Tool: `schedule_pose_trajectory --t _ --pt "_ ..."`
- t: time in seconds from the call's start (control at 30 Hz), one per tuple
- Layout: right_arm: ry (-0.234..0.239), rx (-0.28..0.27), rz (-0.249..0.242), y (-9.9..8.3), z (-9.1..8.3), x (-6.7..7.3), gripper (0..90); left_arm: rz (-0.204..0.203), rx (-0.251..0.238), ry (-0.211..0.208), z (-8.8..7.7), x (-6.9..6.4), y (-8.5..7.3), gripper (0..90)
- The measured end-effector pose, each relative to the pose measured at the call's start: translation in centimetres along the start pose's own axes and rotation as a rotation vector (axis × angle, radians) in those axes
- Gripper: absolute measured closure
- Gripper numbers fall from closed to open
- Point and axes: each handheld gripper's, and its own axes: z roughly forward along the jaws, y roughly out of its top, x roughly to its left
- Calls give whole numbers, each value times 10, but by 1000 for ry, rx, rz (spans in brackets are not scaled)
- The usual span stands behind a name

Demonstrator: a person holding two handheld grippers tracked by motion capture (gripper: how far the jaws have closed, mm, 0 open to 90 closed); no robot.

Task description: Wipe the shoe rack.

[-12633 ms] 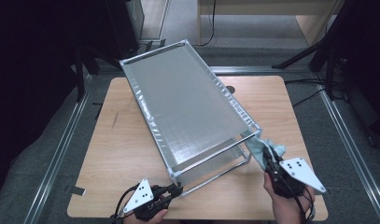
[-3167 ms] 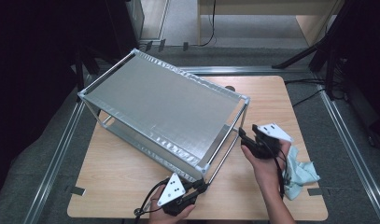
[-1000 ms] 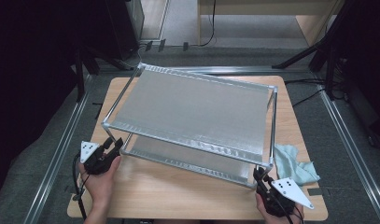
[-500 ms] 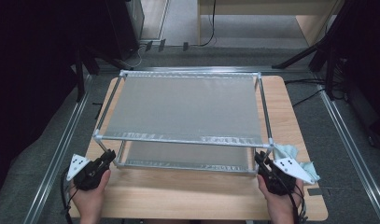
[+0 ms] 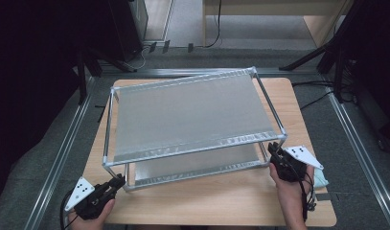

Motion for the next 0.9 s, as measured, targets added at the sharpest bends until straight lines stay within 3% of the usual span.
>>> schedule_pose_trajectory --t 0.07,0.13,0.2,0.3,0.33,0.4,0.5,0.6,0.67,0.8,0.9 --pt "-1 -17 -15 -1 2 -4 787 -15 9 -41 1 0 0 776" --pt "16 -17 0 -2 5 -10 778 -10 15 -87 2 2 0 766" --pt "54 -22 19 -2 4 -16 716 -18 -26 -99 0 1 2 739" --pt "114 -6 12 1 -4 -20 525 -8 -48 -97 0 -2 5 669" --pt "143 -3 4 3 -9 -21 490 -4 -44 -93 0 -2 5 678" --pt "159 0 -14 5 -22 -24 451 -14 -31 -73 0 -1 4 721" --pt "131 2 0 4 -42 -37 436 -36 -16 -68 1 1 4 756" --pt "51 34 31 -4 -55 -57 435 -43 -10 -64 1 1 5 752" --pt "-21 80 0 -14 -55 -69 429 -54 -11 -55 2 2 5 717" --pt "-55 206 26 -35 -46 -90 416 -50 -8 -47 3 -1 6 750" --pt "-57 296 11 -44 -38 -86 398 -31 1 -41 3 -1 6 765"
